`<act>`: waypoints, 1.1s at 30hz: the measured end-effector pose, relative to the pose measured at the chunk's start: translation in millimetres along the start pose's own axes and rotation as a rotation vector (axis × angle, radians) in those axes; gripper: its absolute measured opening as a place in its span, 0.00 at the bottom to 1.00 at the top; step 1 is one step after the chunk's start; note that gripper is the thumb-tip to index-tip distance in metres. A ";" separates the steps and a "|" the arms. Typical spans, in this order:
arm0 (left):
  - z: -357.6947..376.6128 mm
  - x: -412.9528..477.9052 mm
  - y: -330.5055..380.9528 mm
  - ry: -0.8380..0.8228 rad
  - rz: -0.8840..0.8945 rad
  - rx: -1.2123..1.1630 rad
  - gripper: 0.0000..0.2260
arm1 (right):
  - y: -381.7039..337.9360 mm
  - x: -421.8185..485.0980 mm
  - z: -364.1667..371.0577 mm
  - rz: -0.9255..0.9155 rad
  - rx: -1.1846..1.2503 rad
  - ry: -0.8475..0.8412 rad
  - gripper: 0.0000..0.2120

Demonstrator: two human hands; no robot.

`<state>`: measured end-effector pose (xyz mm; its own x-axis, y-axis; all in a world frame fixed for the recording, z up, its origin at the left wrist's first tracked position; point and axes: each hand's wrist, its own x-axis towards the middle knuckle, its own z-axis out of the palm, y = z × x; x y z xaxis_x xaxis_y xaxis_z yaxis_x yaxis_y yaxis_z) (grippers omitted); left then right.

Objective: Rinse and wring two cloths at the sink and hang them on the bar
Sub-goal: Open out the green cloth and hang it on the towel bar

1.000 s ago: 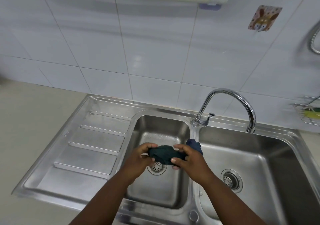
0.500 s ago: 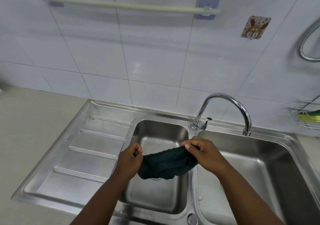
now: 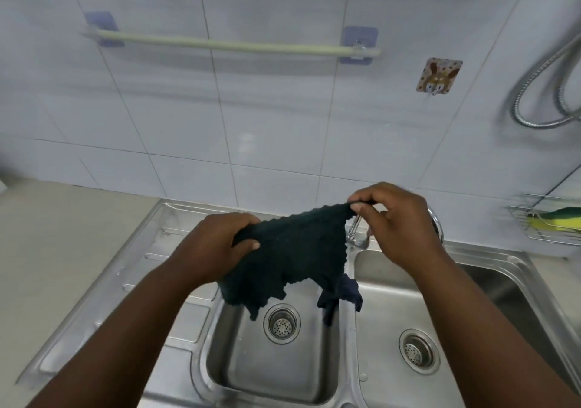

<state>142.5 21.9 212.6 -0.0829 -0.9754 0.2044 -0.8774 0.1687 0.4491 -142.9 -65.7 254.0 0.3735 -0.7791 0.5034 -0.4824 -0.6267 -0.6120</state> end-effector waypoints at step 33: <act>25.1 -60.4 -35.5 -0.060 -0.446 -0.383 0.10 | 69.9 -69.8 26.6 0.602 0.321 -0.217 0.16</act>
<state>166.9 71.3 162.5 0.2182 -0.9684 -0.1208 -0.6019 -0.2309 0.7645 -181.6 -55.6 159.9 0.2806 -0.9556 -0.0906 -0.4098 -0.0339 -0.9116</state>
